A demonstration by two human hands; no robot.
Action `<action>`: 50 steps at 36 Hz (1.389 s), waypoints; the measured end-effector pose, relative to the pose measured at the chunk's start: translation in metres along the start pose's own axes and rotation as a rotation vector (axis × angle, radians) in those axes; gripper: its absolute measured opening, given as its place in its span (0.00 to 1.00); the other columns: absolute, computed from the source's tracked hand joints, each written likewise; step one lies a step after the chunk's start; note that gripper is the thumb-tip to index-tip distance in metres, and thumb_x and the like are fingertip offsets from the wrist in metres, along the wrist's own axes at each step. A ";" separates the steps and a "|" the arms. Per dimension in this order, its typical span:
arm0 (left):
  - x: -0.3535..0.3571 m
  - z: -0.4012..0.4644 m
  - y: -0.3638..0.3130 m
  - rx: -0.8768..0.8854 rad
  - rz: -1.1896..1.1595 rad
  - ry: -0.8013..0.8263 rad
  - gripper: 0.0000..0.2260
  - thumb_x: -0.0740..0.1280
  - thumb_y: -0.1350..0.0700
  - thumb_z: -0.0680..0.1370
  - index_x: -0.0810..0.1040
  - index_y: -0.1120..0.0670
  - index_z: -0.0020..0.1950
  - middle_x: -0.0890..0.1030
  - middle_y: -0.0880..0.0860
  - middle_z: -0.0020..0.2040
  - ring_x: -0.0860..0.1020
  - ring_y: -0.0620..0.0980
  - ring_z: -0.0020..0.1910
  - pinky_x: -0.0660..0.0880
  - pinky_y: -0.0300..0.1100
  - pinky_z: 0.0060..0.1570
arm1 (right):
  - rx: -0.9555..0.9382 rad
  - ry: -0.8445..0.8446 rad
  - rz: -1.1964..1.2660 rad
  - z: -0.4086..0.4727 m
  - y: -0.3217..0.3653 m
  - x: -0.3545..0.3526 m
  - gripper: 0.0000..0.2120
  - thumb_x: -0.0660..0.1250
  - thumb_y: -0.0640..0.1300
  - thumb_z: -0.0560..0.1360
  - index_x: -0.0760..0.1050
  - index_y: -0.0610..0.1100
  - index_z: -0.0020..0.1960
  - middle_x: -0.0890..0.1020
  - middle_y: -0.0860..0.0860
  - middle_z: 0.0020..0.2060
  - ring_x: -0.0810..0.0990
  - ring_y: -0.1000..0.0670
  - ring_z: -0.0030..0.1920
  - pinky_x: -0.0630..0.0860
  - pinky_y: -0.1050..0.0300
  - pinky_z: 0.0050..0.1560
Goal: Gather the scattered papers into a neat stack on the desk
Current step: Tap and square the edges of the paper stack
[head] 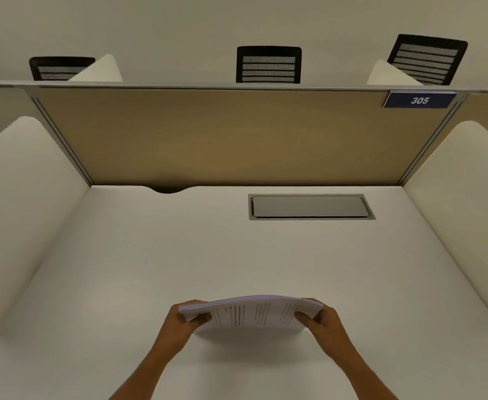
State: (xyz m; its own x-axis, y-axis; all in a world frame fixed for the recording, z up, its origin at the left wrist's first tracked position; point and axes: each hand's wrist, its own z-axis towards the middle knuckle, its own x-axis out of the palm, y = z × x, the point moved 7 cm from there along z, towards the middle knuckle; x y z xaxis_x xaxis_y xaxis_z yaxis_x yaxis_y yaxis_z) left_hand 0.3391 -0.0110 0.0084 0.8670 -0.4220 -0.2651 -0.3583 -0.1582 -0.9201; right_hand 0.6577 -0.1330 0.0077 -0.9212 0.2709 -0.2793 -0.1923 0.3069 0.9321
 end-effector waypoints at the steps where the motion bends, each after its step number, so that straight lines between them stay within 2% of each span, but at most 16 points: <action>1: 0.000 -0.001 0.000 0.001 -0.003 -0.006 0.16 0.74 0.65 0.75 0.87 0.42 0.46 0.88 0.48 0.47 0.85 0.43 0.47 0.79 0.33 0.43 | -0.003 -0.009 0.012 0.000 0.000 -0.001 0.15 0.71 0.36 0.76 0.83 0.57 0.52 0.87 0.53 0.48 0.84 0.53 0.50 0.80 0.64 0.47; 6: -0.001 0.000 0.003 -0.001 0.000 -0.026 0.14 0.73 0.63 0.75 0.87 0.42 0.44 0.88 0.50 0.45 0.85 0.45 0.45 0.79 0.36 0.43 | -0.036 -0.068 0.007 -0.001 0.007 -0.005 0.18 0.68 0.34 0.79 0.83 0.58 0.50 0.87 0.55 0.46 0.84 0.57 0.48 0.76 0.72 0.46; 10: -0.003 0.002 0.002 0.005 0.007 -0.040 0.15 0.73 0.62 0.75 0.87 0.39 0.44 0.88 0.48 0.44 0.85 0.44 0.44 0.78 0.39 0.43 | -0.045 -0.074 0.024 -0.001 0.010 -0.005 0.20 0.66 0.34 0.79 0.84 0.59 0.48 0.87 0.55 0.45 0.84 0.59 0.46 0.76 0.72 0.45; 15: -0.003 0.002 -0.001 0.016 0.020 -0.034 0.15 0.74 0.63 0.75 0.87 0.41 0.44 0.88 0.48 0.45 0.84 0.43 0.44 0.79 0.33 0.40 | -0.042 -0.088 0.053 -0.001 0.012 -0.007 0.19 0.66 0.34 0.79 0.84 0.58 0.47 0.88 0.55 0.45 0.84 0.59 0.46 0.76 0.73 0.45; 20: 0.002 0.000 0.009 -0.017 0.017 -0.030 0.10 0.73 0.63 0.76 0.86 0.47 0.46 0.88 0.50 0.44 0.84 0.46 0.45 0.79 0.33 0.40 | 0.018 -0.043 0.039 -0.002 -0.004 -0.002 0.18 0.66 0.35 0.80 0.84 0.58 0.48 0.88 0.55 0.46 0.85 0.55 0.49 0.77 0.70 0.46; 23: 0.001 -0.001 0.008 -0.010 0.016 -0.032 0.10 0.72 0.62 0.76 0.86 0.47 0.49 0.88 0.48 0.46 0.85 0.45 0.47 0.79 0.31 0.41 | 0.033 -0.048 0.022 -0.002 -0.006 -0.002 0.21 0.66 0.35 0.80 0.85 0.62 0.47 0.88 0.58 0.45 0.85 0.60 0.47 0.77 0.73 0.45; 26: -0.001 -0.002 0.004 0.003 0.019 -0.039 0.12 0.72 0.63 0.76 0.86 0.45 0.49 0.88 0.47 0.46 0.85 0.43 0.47 0.79 0.30 0.41 | 0.023 -0.061 -0.002 -0.003 -0.003 -0.004 0.23 0.66 0.35 0.80 0.84 0.64 0.46 0.87 0.61 0.43 0.84 0.63 0.44 0.76 0.74 0.43; 31: -0.002 -0.002 0.005 -0.005 0.011 -0.031 0.10 0.73 0.63 0.76 0.87 0.47 0.46 0.88 0.51 0.43 0.85 0.45 0.43 0.80 0.34 0.41 | 0.020 -0.085 -0.030 -0.004 -0.002 -0.009 0.17 0.65 0.34 0.80 0.84 0.55 0.48 0.87 0.57 0.43 0.83 0.61 0.43 0.76 0.74 0.43; 34: 0.004 -0.006 0.008 -0.012 0.010 -0.011 0.14 0.72 0.63 0.76 0.87 0.43 0.45 0.88 0.49 0.44 0.84 0.43 0.44 0.78 0.30 0.40 | 0.041 -0.077 -0.044 -0.007 -0.008 -0.007 0.15 0.66 0.34 0.79 0.83 0.52 0.49 0.87 0.58 0.43 0.83 0.61 0.43 0.75 0.74 0.43; 38: 0.012 -0.011 0.019 -0.043 0.003 0.003 0.18 0.72 0.62 0.77 0.85 0.35 0.47 0.88 0.42 0.49 0.84 0.37 0.49 0.79 0.28 0.43 | 0.126 -0.040 -0.070 -0.012 -0.028 -0.001 0.10 0.69 0.37 0.78 0.83 0.51 0.50 0.88 0.59 0.40 0.85 0.62 0.43 0.77 0.72 0.42; 42: 0.013 -0.008 0.020 -0.057 -0.009 0.015 0.16 0.72 0.62 0.77 0.84 0.39 0.52 0.87 0.42 0.50 0.84 0.39 0.52 0.79 0.29 0.45 | 0.174 -0.027 -0.125 -0.009 -0.035 0.000 0.07 0.70 0.40 0.78 0.82 0.50 0.43 0.85 0.56 0.32 0.82 0.53 0.38 0.75 0.68 0.37; 45: 0.009 -0.003 0.021 -0.091 -0.032 0.021 0.13 0.74 0.62 0.75 0.84 0.43 0.52 0.88 0.44 0.48 0.85 0.44 0.50 0.81 0.35 0.45 | 0.154 -0.011 -0.193 -0.001 -0.022 -0.004 0.08 0.70 0.42 0.78 0.81 0.51 0.41 0.85 0.54 0.35 0.84 0.52 0.40 0.74 0.67 0.37; 48: -0.001 0.001 0.018 -0.101 -0.074 -0.011 0.10 0.75 0.62 0.74 0.85 0.50 0.52 0.89 0.49 0.47 0.87 0.48 0.47 0.82 0.42 0.46 | 0.126 0.078 -0.273 0.008 -0.004 -0.007 0.08 0.69 0.45 0.79 0.81 0.55 0.42 0.86 0.56 0.39 0.86 0.54 0.41 0.76 0.68 0.37; 50: -0.010 0.004 0.010 -0.074 -0.080 -0.027 0.10 0.76 0.63 0.73 0.85 0.52 0.52 0.89 0.50 0.46 0.87 0.49 0.46 0.82 0.41 0.44 | 0.113 0.141 -0.325 0.015 0.009 -0.011 0.07 0.69 0.47 0.78 0.82 0.53 0.42 0.87 0.55 0.38 0.86 0.55 0.40 0.78 0.65 0.37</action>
State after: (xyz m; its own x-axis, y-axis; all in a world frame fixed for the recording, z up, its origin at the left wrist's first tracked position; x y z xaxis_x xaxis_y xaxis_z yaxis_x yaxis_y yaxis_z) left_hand 0.3283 -0.0054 0.0003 0.9025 -0.3812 -0.2006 -0.3116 -0.2563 -0.9150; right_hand 0.6712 -0.1194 0.0158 -0.8572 0.0163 -0.5146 -0.4513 0.4573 0.7663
